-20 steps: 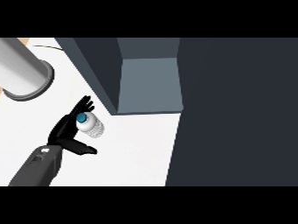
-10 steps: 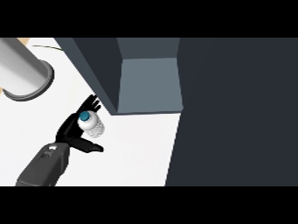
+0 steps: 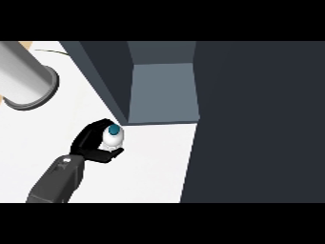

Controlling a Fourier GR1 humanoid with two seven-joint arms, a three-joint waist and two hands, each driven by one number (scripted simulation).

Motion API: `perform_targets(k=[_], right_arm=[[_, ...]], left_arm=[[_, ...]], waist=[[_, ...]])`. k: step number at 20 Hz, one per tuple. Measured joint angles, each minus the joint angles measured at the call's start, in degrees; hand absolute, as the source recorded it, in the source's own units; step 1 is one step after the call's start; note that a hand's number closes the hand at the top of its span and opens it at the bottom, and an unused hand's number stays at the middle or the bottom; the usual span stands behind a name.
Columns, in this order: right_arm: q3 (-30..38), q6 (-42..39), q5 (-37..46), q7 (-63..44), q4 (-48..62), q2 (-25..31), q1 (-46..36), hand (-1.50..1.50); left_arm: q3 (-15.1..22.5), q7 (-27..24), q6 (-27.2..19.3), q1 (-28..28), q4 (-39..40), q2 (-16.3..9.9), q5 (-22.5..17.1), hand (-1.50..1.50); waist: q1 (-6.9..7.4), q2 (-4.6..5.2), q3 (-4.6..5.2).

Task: Pick up the bottled water, place it into the cabinet and close the cabinet

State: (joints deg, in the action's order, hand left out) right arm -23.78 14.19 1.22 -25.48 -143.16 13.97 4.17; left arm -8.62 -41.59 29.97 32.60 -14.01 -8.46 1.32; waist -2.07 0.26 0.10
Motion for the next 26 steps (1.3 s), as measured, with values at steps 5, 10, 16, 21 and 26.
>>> perform_targets(k=[5, 10, 16, 21, 26], right_arm=[[2.0, -0.6, -0.3, 1.3, 0.1, 0.6, 1.1, -1.50], [5.9, -2.7, -0.9, 4.1, 0.3, 1.6, 4.0, -1.50], [11.4, -4.7, -1.8, 5.7, 0.4, 2.6, 6.0, -1.50], [17.7, -7.6, -4.0, 7.3, 0.7, 3.0, 7.6, -1.50], [21.9, -10.5, -6.5, 9.8, 1.7, 2.1, 9.7, -1.50]], left_arm=[[2.8, -5.7, -4.3, -1.0, -3.0, 1.3, 3.0, 1.50], [2.4, -7.7, -7.8, -1.0, -3.8, 3.1, 2.6, 1.50], [-1.1, -10.4, -14.9, -2.7, -5.6, 6.3, -3.0, 1.50], [0.3, -9.1, -15.5, -1.4, -6.6, 7.5, -8.6, 1.50], [3.8, -7.2, -16.4, -1.6, -6.8, 6.8, -14.9, 1.50]], waist=[[0.23, -0.01, 0.01], [0.52, -0.06, -0.03], [0.88, -0.30, -0.09], [0.96, -0.37, -0.13], [0.76, -0.52, -0.26]])
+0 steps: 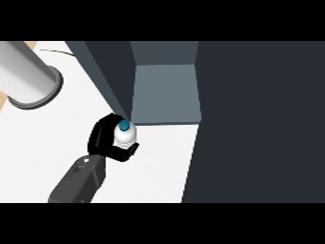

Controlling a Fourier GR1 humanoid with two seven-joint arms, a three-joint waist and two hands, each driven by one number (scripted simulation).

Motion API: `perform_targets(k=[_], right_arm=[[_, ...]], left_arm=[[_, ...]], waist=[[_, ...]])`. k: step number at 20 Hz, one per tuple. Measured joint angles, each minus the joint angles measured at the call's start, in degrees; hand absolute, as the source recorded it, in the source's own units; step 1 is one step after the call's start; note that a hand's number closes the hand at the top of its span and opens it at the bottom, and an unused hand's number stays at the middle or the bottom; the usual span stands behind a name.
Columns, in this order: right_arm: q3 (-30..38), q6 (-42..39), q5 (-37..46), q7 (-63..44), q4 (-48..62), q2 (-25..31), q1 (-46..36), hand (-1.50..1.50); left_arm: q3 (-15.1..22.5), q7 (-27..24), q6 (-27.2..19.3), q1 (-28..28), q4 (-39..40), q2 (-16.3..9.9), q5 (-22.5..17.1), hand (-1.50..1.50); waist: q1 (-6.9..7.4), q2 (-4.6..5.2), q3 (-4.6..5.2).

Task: Pick up the bottled water, place it into the cabinet and close the cabinet

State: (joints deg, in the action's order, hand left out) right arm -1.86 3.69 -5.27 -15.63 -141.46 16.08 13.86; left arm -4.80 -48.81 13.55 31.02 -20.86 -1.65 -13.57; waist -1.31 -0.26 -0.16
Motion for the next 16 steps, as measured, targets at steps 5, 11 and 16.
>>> perform_targets(k=[5, 11, 16], right_arm=[[3.1, -2.2, -2.2, 0.9, 0.9, -0.7, 0.9, -1.50], [6.8, -4.9, -5.6, 2.6, 3.6, -1.0, 0.2, -1.50], [9.2, -7.1, -9.7, 3.6, 5.3, -0.9, -0.3, -1.50]], left_arm=[[3.3, 2.0, -1.4, -0.4, -0.5, -0.9, -6.2, 1.50], [6.6, 3.6, -5.1, -0.5, -1.3, -2.0, -10.6, 1.50], [8.9, 4.7, -7.7, -1.0, -2.3, -2.9, -13.3, 1.50]], waist=[[-0.55, -0.20, -0.13], [-1.13, -0.19, -0.29], [-1.88, -0.28, -0.43]])
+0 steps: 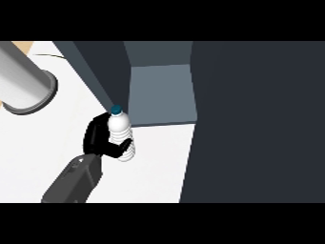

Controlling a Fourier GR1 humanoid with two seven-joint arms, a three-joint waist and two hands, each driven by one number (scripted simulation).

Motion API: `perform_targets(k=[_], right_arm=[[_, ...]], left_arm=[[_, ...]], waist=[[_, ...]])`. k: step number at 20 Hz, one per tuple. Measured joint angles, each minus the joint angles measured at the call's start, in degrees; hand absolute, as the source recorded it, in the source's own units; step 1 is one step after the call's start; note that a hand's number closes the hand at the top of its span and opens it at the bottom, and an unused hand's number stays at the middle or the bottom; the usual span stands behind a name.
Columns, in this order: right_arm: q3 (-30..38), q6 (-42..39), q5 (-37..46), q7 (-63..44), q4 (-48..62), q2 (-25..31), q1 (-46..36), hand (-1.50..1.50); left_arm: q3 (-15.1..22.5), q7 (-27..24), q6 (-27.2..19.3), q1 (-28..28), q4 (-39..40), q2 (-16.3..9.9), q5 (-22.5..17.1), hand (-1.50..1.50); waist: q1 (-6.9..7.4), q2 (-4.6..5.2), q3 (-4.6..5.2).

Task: Pick up the bottled water, place it into the cabinet and close the cabinet

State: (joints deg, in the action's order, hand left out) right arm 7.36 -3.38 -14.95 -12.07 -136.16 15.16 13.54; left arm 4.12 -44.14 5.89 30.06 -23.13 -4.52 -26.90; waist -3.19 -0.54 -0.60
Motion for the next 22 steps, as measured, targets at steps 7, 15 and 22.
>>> perform_targets(k=[7, 15, 22], right_arm=[[3.2, -2.6, -5.4, 0.9, 1.8, 0.8, -0.6, -1.50], [6.5, -5.0, -11.2, 1.0, 3.1, 2.6, -1.7, -1.50], [9.8, -6.8, -15.5, 1.1, 4.4, 4.2, -2.1, -1.50]], left_arm=[[2.2, 1.3, -5.5, 0.0, -0.9, -1.4, -2.5, 1.50], [4.6, 2.1, -13.1, 0.4, -1.5, -2.2, -3.0, 1.50], [6.1, 3.4, -19.3, 0.3, -2.6, -2.2, -3.3, 1.50]], waist=[[-1.21, -0.01, -0.21], [-2.06, -0.04, -0.44], [-2.47, -0.20, -0.76]])
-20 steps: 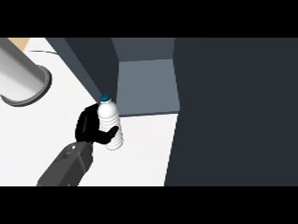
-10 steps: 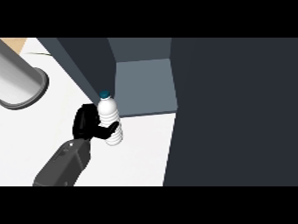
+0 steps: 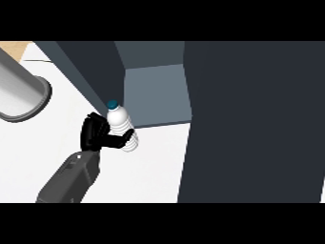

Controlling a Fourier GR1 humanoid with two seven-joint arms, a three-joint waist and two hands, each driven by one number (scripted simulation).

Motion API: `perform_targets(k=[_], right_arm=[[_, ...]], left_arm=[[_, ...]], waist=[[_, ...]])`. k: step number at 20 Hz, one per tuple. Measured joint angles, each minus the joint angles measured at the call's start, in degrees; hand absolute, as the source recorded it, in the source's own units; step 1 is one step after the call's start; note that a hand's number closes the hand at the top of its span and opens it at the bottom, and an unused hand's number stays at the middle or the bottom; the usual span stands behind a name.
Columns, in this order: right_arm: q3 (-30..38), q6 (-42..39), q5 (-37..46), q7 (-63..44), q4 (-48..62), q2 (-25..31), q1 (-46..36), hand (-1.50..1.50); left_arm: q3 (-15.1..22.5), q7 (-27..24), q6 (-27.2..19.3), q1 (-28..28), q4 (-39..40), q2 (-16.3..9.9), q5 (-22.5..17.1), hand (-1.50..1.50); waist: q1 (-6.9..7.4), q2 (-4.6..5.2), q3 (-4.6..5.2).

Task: Pick up the bottled water, place it into the cabinet and close the cabinet

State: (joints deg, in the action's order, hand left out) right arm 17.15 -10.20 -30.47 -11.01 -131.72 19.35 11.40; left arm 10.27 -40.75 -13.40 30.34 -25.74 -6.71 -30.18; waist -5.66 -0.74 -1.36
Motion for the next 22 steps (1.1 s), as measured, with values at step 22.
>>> perform_targets(k=[22], right_arm=[[5.6, -4.8, -8.0, 0.5, 4.4, 3.4, -1.1, -1.50]], left_arm=[[-1.0, -3.3, -10.9, -2.7, -4.7, 1.0, -3.3, 1.50]], waist=[[-1.80, 0.89, -0.01]])
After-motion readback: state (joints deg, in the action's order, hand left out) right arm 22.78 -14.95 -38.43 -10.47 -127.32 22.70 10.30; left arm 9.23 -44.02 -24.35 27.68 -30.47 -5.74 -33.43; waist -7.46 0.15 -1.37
